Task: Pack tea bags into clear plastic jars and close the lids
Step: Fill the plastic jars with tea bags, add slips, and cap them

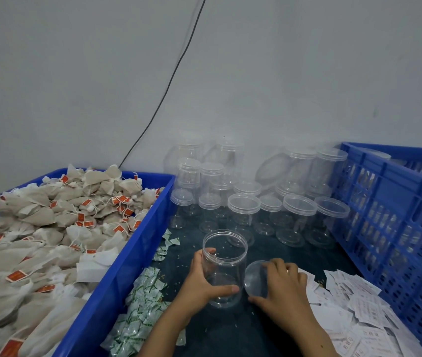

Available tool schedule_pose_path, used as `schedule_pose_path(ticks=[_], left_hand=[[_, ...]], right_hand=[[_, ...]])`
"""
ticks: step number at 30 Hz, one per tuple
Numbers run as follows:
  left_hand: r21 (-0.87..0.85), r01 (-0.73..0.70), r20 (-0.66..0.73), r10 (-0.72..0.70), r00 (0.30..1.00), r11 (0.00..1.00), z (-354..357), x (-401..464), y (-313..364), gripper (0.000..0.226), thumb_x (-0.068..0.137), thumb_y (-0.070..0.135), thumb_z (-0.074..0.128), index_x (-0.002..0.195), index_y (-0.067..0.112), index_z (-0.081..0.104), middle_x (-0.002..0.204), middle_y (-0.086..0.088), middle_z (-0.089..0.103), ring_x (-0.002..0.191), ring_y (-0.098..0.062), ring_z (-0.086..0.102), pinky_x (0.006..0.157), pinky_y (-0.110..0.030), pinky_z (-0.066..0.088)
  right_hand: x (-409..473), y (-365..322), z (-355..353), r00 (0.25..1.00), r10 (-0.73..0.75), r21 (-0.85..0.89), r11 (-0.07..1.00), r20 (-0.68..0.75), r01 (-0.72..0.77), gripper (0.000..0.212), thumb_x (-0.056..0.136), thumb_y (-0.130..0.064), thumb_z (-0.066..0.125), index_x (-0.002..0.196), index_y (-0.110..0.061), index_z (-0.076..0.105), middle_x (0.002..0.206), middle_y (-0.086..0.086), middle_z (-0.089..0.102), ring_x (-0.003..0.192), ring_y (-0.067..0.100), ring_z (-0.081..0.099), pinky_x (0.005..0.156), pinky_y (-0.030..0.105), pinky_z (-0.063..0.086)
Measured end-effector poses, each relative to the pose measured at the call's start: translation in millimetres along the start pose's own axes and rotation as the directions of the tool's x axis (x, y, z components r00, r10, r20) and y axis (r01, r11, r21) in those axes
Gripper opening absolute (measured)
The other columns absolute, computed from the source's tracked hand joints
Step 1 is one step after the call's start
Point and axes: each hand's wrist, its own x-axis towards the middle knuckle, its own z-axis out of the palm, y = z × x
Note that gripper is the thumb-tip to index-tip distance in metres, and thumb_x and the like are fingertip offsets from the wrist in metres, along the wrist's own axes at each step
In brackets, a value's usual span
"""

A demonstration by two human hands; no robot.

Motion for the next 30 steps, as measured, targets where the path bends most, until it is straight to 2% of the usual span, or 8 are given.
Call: schedule_pose_path(ticks=[3, 8, 12, 16, 18, 20, 24, 30], left_hand=[[-0.007, 0.014, -0.001, -0.014, 1.0, 1.0, 0.5, -0.7, 0.9, 0.086, 0.06, 0.015, 0.091, 0.126, 0.037, 0.039, 0.123, 0.022, 0.051, 0.11, 0.008, 0.051, 0.082, -0.008, 0.044], [-0.006, 0.083, 0.028, -0.083, 0.996, 0.996, -3.7, -0.9, 3.6, 0.093, 0.049, 0.026, 0.094, 0.125, 0.037, 0.039, 0.126, 0.018, 0.054, 0.114, 0.004, 0.053, 0.087, -0.014, 0.046], [-0.005, 0.171, 0.063, -0.17, 0.983, 0.985, -7.3, -2.4, 9.8, 0.09, 0.058, 0.009, 0.091, 0.128, 0.028, 0.038, 0.13, 0.012, 0.055, 0.116, -0.001, 0.053, 0.096, -0.021, 0.046], [0.09, 0.22, 0.147, -0.231, 0.962, 0.971, -15.6, -10.6, 24.9, 0.081, 0.067, -0.005, 0.081, 0.128, 0.029, 0.039, 0.118, 0.021, 0.054, 0.117, -0.004, 0.051, 0.086, -0.015, 0.048], [0.181, 0.234, 0.154, -0.263, 0.952, 0.955, -20.1, -13.9, 35.7, 0.075, 0.075, -0.014, 0.067, 0.136, 0.02, 0.039, 0.123, 0.012, 0.054, 0.121, -0.01, 0.049, 0.096, -0.023, 0.049], [0.291, 0.247, 0.076, -0.279, 0.957, 0.924, -22.3, -15.7, 51.5, 0.066, 0.081, -0.015, 0.054, 0.137, 0.016, 0.04, 0.128, 0.0, 0.055, 0.119, -0.016, 0.051, 0.1, -0.032, 0.049], [0.399, 0.207, -0.129, -0.169, 0.977, 0.893, -26.4, -11.1, 93.7, 0.048, 0.09, -0.002, 0.047, 0.135, 0.014, 0.041, 0.132, -0.006, 0.052, 0.107, -0.017, 0.05, 0.091, -0.031, 0.047], [0.417, 0.088, -0.278, 0.035, 0.96, 0.905, -49.4, -0.5, 160.1, 0.035, 0.091, -0.002, 0.042, 0.122, 0.009, 0.056, 0.128, -0.012, 0.058, 0.113, -0.025, 0.056, 0.091, -0.034, 0.048]], right_hand=[[0.7, 1.7, 5.5, 0.999, 0.025, 0.072, 0.997, 0.046, -0.028, 0.072, 0.079, -0.065, 0.056, 0.138, -0.031, 0.033, 0.142, -0.01, 0.033, 0.126, 0.017, 0.028, 0.1, 0.032, 0.025], [2.4, 3.9, 12.2, 0.997, 0.027, 0.189, 0.981, 0.069, -0.04, 0.083, 0.08, -0.061, 0.058, 0.146, -0.029, 0.019, 0.149, -0.011, 0.029, 0.134, 0.018, 0.025, 0.105, 0.035, 0.023], [8.4, 0.7, 1.6, 0.991, -0.005, 0.232, 0.972, 0.135, -0.026, 0.091, 0.079, -0.057, 0.062, 0.15, -0.03, 0.011, 0.151, -0.007, 0.025, 0.139, 0.02, 0.019, 0.108, 0.037, 0.022], [14.9, -4.5, -21.5, 0.999, -0.022, 0.433, 0.901, 0.036, 0.005, 0.063, 0.084, -0.022, 0.067, 0.14, -0.027, 0.039, 0.141, -0.005, 0.045, 0.133, 0.021, 0.038, 0.108, 0.038, 0.031], [16.7, -11.7, -31.2, 0.999, -0.005, 0.608, 0.793, -0.053, 0.036, 0.051, 0.081, 0.006, 0.059, 0.126, -0.017, 0.054, 0.129, 0.002, 0.057, 0.125, 0.023, 0.05, 0.107, 0.039, 0.038], [17.1, -22.7, -43.7, 0.991, 0.039, 0.72, 0.69, -0.127, 0.066, 0.046, 0.08, 0.018, 0.051, 0.113, -0.012, 0.062, 0.117, 0.004, 0.063, 0.114, 0.023, 0.058, 0.101, 0.035, 0.043], [24.6, -55.1, -75.4, 0.969, 0.07, 0.789, 0.595, -0.237, 0.15, 0.037, 0.086, 0.015, 0.048, 0.101, -0.013, 0.066, 0.104, 0.001, 0.067, 0.101, 0.016, 0.062, 0.091, 0.029, 0.046], [39.1, -116.3, -117.6, 0.958, -0.061, 0.843, 0.461, -0.281, 0.277, 0.033, 0.087, 0.015, 0.046, 0.093, -0.008, 0.067, 0.092, 0.005, 0.07, 0.086, 0.009, 0.064, 0.076, 0.014, 0.049]])
